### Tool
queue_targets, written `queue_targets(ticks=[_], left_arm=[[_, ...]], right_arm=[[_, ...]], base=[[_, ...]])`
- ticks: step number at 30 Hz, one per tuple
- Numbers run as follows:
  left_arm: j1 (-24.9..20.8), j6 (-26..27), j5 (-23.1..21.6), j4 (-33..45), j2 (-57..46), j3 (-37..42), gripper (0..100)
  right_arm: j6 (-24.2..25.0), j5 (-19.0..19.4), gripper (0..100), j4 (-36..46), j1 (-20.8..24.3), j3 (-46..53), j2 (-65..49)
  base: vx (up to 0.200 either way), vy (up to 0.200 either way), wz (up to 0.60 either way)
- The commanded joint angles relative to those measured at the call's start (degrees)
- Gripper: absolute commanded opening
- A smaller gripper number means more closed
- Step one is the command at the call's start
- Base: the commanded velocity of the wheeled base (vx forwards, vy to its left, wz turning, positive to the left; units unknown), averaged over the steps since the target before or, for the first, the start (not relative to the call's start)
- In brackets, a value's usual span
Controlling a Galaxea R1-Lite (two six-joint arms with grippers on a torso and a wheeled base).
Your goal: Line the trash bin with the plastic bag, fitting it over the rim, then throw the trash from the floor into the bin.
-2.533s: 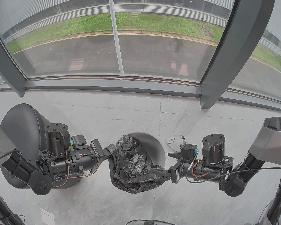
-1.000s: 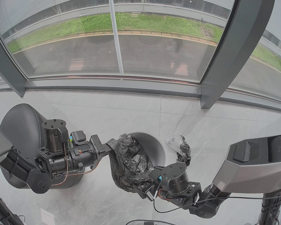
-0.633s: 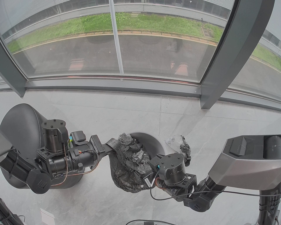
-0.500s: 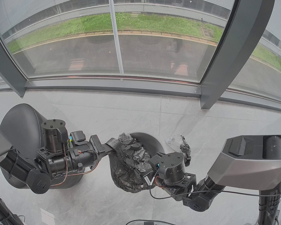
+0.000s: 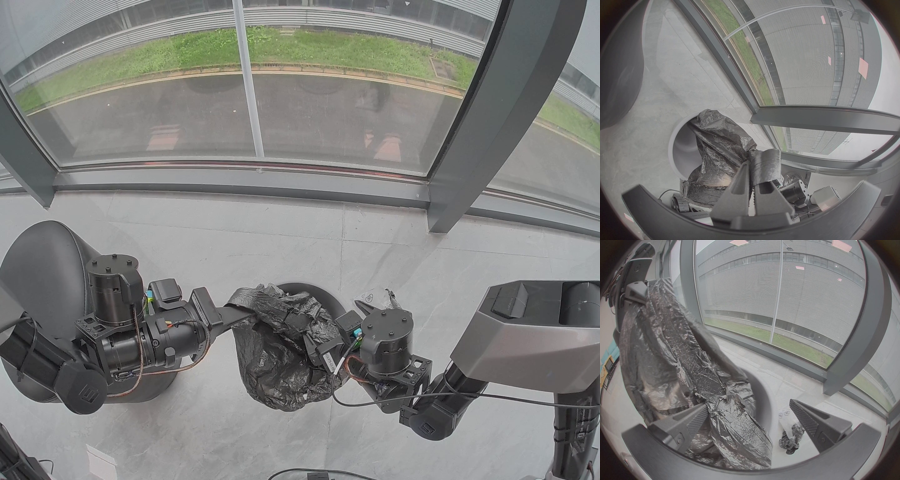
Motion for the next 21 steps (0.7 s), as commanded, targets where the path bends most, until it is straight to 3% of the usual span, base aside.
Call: queue_targets(ticks=[1,11,21], left_arm=[[0.0,-0.1,0.1,0.0,0.4,-0.2,0],[0.4,0.5,0.5,0.0,1.1,-0.5,0],[2.0,3.9,0.2,-2.8,4.2,-0.7,0]], right_arm=[[-0.1,-1.2,100,-0.2,-1.0,0.0,-0.1],[0.0,-1.4,100,-4.3,-5.0,-0.4,0.3],[0.0,-3.0,100,-12.1,-5.8,-4.2,5.7]], base=[[0.0,0.0,0.0],[0.0,0.0,0.0],[0.0,0.0,0.0]])
